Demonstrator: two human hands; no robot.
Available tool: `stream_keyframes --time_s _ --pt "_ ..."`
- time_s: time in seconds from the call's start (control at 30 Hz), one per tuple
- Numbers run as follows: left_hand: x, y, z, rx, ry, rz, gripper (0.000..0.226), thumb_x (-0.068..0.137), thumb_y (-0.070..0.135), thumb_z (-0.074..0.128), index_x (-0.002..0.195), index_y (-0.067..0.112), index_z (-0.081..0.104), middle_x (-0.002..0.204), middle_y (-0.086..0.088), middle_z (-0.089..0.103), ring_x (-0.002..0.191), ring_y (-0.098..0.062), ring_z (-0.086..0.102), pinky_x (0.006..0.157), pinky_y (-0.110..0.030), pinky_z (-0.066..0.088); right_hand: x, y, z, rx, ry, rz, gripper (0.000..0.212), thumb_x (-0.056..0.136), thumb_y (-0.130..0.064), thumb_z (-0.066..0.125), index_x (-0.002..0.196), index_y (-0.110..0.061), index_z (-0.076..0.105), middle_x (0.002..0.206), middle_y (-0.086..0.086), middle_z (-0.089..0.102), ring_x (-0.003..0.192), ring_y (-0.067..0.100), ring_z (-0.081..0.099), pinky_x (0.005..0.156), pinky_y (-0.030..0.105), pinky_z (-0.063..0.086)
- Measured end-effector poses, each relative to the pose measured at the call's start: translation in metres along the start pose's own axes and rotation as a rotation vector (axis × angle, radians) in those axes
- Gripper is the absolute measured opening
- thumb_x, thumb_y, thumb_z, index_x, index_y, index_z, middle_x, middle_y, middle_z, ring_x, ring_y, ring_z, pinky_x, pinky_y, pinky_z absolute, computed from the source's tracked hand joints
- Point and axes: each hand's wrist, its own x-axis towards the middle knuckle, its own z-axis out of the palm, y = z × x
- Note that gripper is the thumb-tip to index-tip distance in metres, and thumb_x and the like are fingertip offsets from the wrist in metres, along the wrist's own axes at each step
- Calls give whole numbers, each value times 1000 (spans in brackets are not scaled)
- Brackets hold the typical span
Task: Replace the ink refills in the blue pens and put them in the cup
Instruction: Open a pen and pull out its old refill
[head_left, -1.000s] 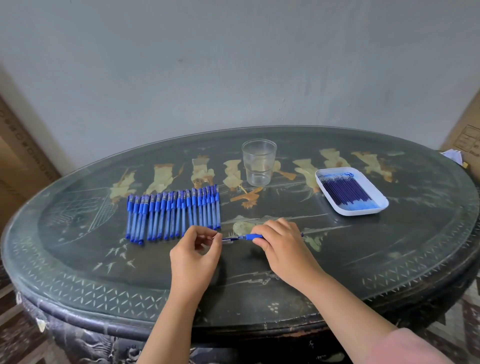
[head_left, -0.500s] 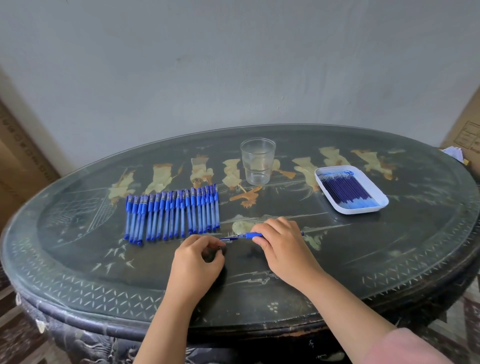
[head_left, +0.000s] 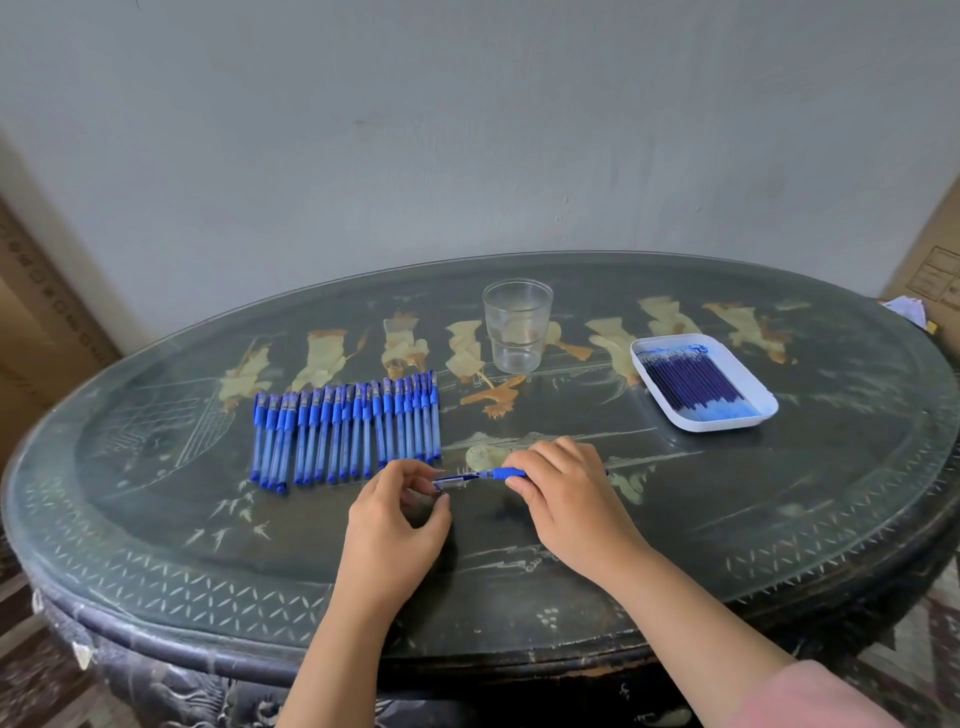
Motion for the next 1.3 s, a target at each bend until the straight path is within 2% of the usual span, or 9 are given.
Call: stream_keyframes --time_s 0.27,0.4,0.5,0.57,0.67,0.9,1.03,1.17,1.3 --pt "-4 13 6 24 101 272 34 75 15 82 103 22 65 95 16 62 90 -3 60 81 -12 46 10 -8 -16 112 241 126 22 94 -35 55 103 -22 70 86 -14 68 79 14 57 77 31 43" --pt "-10 34 23 -232 -20 135 37 74 16 84 106 21 66 94 11 70 89 -4 68 78 -13 52 20 -29 -33 401 249 243 15 89 -28 67 100 -19 72 83 -16 65 75 6 57 71 14 44" --pt "-14 46 32 -441 -51 -40 29 77 4 79 98 19 66 90 11 73 82 -5 71 73 -16 54 22 -41 -41 611 144 392 11 85 -19 74 96 -20 73 85 -10 69 77 8 63 66 20 52" --pt "-13 46 34 -459 -47 -80 23 78 3 77 91 18 67 85 10 73 79 -5 71 72 -16 53 22 -45 -46 672 86 451 10 84 -19 74 94 -22 73 85 -8 71 77 8 65 69 24 55" --pt "-11 42 34 -472 -55 -92 20 77 5 79 89 17 68 84 7 73 79 -9 71 73 -18 55 27 -46 -55 771 35 478 10 85 -22 73 93 -27 71 85 -6 72 77 3 67 68 16 53" --pt "-11 41 36 -478 -50 -106 20 76 10 82 88 19 69 82 7 72 76 -9 70 72 -23 57 51 -43 -68 733 47 499 5 87 -22 72 89 -20 76 81 -10 72 77 0 64 69 11 48" --pt "-11 40 34 -488 -65 -105 20 76 10 81 88 20 70 82 7 72 76 -10 70 71 -24 58 61 -46 -79 840 44 531 5 92 -29 65 91 -27 69 83 -10 72 72 -2 63 63 15 46" --pt "-12 41 34 -480 -78 -74 20 75 8 81 87 21 70 82 9 72 76 -8 70 65 -16 54 77 -51 -96 894 111 441 9 101 -29 50 93 -32 53 79 1 72 47 15 58 44 23 45" --pt "-12 42 35 -481 -79 -77 22 75 7 81 87 22 71 82 9 72 75 -7 70 62 -17 54 92 -49 -115 979 214 402 12 102 -23 48 93 -30 52 77 8 69 47 19 55 48 29 50"
